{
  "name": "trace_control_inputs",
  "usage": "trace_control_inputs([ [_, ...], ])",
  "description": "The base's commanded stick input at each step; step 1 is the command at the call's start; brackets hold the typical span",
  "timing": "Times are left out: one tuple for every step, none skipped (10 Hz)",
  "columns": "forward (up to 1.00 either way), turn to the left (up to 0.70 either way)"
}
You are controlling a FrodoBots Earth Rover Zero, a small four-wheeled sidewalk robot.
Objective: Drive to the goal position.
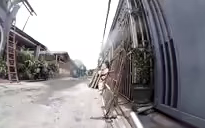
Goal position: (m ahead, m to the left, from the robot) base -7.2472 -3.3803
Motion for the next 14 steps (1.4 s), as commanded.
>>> trace_control_inputs([
  [0.0,0.7],
  [0.0,0.7],
  [0.0,0.7],
  [0.0,0.7],
  [0.0,0.7],
  [0.0,0.7],
  [0.0,0.7],
  [0.0,0.7],
  [0.0,0.7],
  [0.0,0.7],
  [0.0,0.7],
  [0.0,0.7],
  [0.0,0.7],
  [0.0,0.7],
])
